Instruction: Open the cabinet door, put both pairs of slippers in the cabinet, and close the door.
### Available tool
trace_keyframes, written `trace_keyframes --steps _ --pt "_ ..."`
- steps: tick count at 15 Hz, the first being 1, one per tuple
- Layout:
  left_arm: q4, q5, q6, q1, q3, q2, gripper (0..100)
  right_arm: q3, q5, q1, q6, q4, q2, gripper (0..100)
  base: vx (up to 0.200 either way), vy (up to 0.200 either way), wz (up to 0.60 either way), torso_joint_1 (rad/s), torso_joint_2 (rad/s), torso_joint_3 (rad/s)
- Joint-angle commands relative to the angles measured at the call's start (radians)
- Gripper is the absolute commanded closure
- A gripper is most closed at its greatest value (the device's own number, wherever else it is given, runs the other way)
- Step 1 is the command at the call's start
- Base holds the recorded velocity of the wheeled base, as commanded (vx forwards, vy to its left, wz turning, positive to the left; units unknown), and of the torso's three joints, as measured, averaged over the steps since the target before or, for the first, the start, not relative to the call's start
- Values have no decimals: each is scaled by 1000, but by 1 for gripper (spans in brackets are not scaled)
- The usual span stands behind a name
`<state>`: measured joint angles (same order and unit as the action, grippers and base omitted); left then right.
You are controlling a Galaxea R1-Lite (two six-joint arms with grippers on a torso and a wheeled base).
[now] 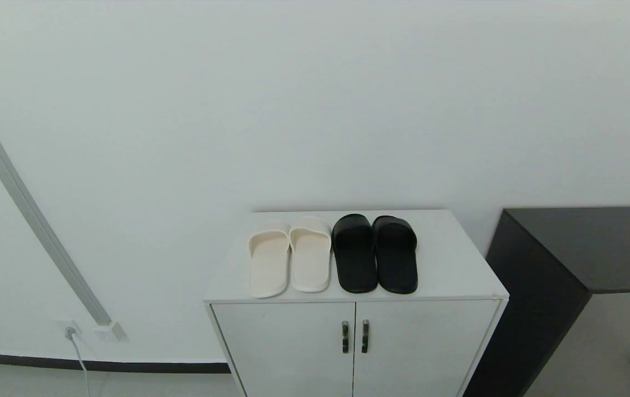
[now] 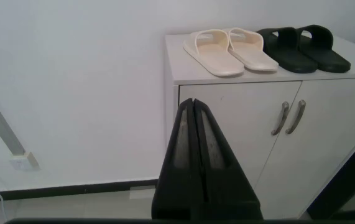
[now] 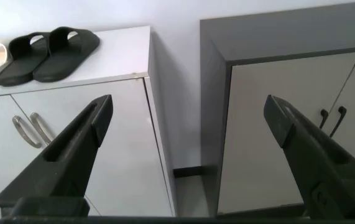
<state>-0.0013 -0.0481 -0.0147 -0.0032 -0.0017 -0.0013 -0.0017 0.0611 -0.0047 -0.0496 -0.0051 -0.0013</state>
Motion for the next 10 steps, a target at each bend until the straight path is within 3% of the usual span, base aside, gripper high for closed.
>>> trace_keyframes --steps 1,6,7,10 --pt "0 1 1 0 0 1 100 0 5 0 -4 -3 1 0 0 0 0 0 0 0" --pt "0 1 1 0 0 1 100 -32 3 3 -33 -30 4 0 0 0 0 0 0 0" --pt "0 1 -1 0 0 1 100 -228 -26 31 -153 -33 95 0 0 0 0 0 0 0" --pt "0 1 -1 0 0 1 100 -172 -112 88 -84 -26 366 0 0 0 0 0 0 0"
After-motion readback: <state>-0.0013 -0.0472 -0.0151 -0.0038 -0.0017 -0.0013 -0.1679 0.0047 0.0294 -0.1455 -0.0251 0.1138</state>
